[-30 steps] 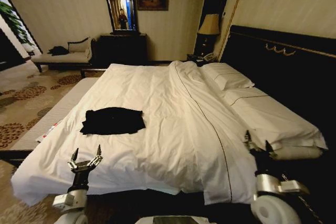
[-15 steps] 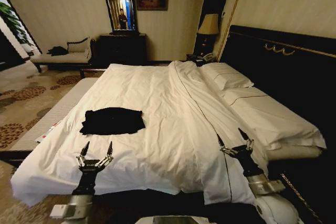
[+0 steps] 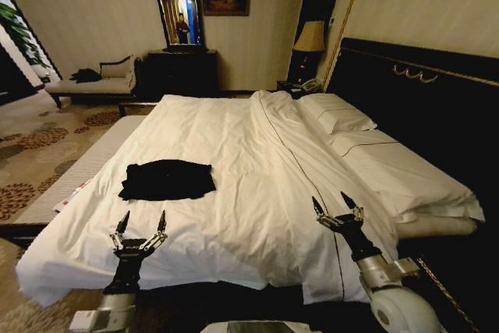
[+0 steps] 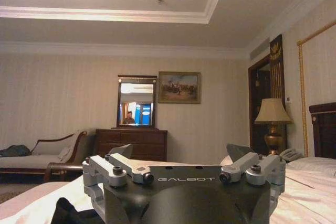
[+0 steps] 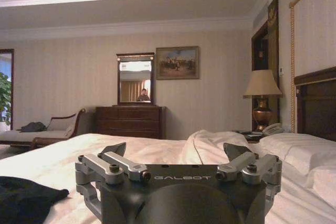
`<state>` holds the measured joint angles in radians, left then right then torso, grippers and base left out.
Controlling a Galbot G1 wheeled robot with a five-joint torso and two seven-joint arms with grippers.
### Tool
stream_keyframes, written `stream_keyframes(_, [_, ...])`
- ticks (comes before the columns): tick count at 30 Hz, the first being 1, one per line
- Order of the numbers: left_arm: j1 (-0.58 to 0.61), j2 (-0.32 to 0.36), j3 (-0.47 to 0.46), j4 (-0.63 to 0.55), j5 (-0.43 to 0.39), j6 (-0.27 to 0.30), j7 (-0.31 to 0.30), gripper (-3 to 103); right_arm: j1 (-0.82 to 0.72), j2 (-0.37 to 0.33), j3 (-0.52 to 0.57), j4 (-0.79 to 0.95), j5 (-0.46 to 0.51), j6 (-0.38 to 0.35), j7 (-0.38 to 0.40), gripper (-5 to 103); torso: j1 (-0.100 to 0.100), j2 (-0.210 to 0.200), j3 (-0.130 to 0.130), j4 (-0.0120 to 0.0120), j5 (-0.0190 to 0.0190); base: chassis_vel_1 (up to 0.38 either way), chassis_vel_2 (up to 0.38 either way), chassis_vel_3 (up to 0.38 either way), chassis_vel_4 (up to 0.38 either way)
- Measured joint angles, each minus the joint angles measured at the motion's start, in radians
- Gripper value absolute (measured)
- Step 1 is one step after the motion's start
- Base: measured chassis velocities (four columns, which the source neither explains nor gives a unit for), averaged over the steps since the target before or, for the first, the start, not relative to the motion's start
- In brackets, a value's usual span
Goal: Fold the clothes on the bed.
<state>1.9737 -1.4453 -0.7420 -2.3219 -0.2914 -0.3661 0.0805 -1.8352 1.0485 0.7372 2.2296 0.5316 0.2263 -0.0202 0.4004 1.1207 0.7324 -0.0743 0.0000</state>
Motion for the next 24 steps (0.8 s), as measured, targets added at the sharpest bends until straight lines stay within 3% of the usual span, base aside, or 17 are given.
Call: stream_keyframes(24, [-0.023,0.018,0.0,0.042,-0.024,-0.015,-0.004,100,-0.013,0.083,-0.003,-0.024,-0.064,0.019,-0.006,100,0.0,0.0,0.0,0.0001,-0.0001,0.012,0.047,-0.011,-0.049])
